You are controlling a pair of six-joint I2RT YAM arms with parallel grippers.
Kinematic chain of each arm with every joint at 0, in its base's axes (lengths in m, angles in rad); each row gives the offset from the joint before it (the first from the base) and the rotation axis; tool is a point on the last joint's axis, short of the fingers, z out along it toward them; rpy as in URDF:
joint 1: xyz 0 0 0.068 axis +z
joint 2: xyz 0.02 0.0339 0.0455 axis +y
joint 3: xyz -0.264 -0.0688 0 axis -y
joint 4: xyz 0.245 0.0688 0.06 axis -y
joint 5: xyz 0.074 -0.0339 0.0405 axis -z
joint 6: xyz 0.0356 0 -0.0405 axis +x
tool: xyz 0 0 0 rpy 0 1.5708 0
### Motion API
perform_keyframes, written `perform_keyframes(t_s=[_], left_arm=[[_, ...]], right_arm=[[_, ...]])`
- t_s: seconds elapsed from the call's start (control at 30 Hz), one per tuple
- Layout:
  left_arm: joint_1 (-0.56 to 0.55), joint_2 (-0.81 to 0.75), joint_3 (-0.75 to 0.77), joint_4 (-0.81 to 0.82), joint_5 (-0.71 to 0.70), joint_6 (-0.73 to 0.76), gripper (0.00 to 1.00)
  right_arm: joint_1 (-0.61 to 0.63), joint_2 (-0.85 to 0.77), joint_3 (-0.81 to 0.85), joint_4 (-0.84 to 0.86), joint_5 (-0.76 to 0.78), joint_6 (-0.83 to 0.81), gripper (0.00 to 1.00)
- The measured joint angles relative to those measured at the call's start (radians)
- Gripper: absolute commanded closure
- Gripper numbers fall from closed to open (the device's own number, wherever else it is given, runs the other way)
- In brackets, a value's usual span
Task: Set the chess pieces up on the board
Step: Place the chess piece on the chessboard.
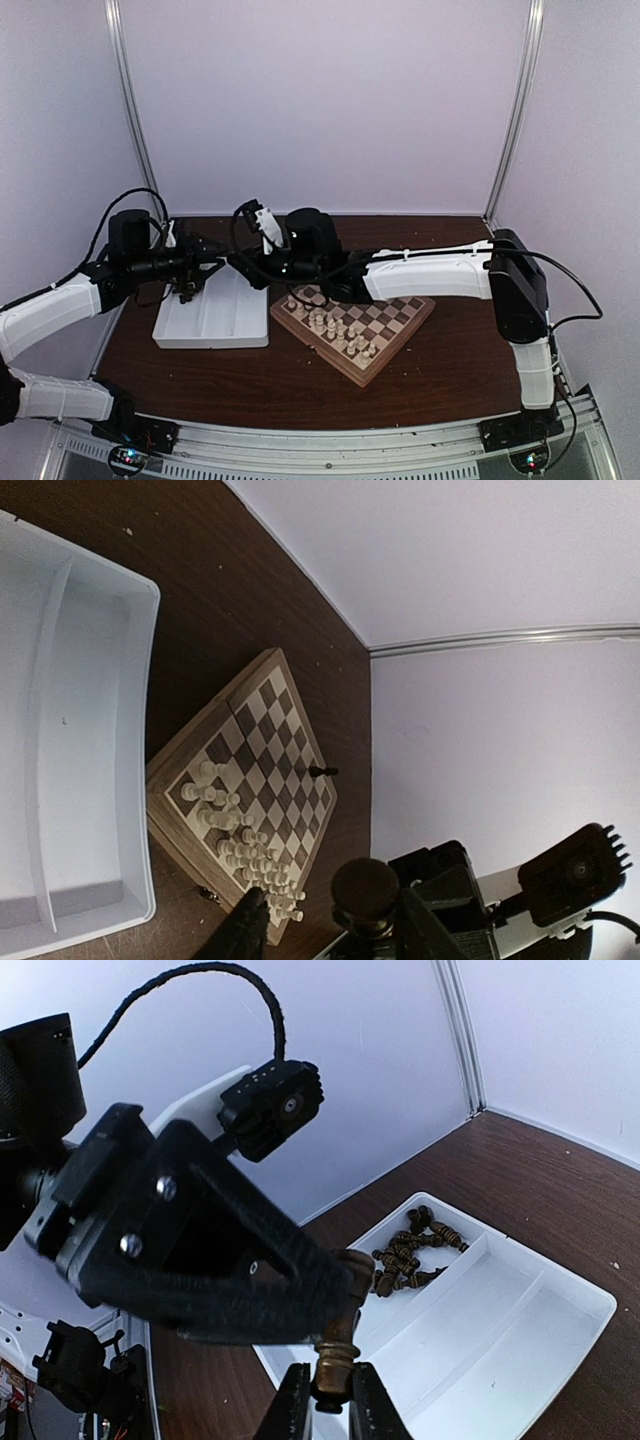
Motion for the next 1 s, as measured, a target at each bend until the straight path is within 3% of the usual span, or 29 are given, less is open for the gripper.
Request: perform_keyframes(t_s=[0.27,0.5,0.77,1.0], left_arm=[[0.181,-0.059,0.045,-0.166,0.076,0.150,0.24],[0.193,-0.152,0.136,-0.274,0.105,0.397,0.23],[0.172,-0.148,0.121,-0.279,0.148,0.549,0.25],[0.035,-0.093,0.125,-0.256,0.137,0.666,0.25]], right_arm=[[0.000,-0.001,-0.043,0.002,-0.001,0.002,0.91],[-0.010,-0.055,-0.077,-0.131,-0.047,0.019,0.90],[-0.084,-0.314,-0.082,-0.507,-0.104,-0.024,0.90],[-0.172,-0.467,-0.069,-0.902,-0.075,-0.109,0.92]])
